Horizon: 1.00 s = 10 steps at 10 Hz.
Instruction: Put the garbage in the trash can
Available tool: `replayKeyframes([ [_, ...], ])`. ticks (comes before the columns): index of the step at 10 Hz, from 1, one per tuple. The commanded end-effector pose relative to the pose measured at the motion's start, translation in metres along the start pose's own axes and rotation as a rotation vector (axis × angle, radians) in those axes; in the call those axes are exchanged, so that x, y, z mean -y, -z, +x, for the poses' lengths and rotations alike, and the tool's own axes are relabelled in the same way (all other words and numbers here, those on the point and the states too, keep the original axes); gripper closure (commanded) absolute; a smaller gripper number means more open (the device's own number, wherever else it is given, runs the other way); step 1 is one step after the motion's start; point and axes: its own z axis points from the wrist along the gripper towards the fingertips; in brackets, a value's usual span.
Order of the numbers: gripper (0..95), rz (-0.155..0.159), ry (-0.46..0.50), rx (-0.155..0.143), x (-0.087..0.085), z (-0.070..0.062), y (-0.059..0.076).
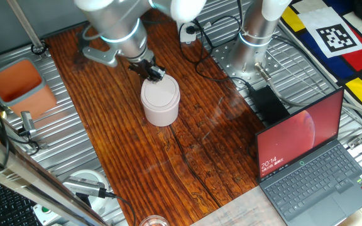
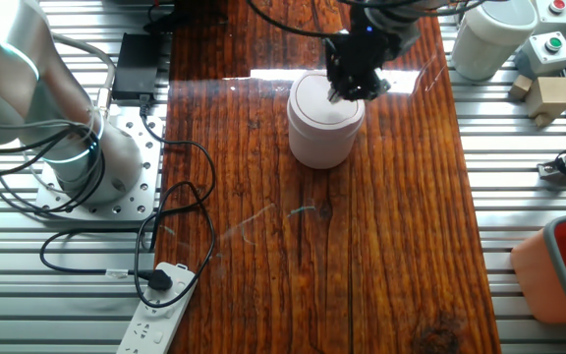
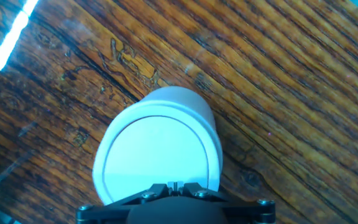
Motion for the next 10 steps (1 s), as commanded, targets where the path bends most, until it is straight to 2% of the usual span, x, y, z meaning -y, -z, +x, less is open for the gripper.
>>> replayKeyframes([
  [1,95.0,0.037,-0.131,0.159,-0.011,-0.015,0.011],
  [2,95.0,0.029,-0.140,0.169,-0.017,-0.023,0.014],
  [3,95.0,0.031,-0.131,0.187,-0.024,-0.029,0.009],
  [6,95.0,0.048,-0.118,0.157,-0.029,-0.033,0.004],
  [10,95.0,0.051,-0.137,0.159,-0.031,-0.031,0.005],
])
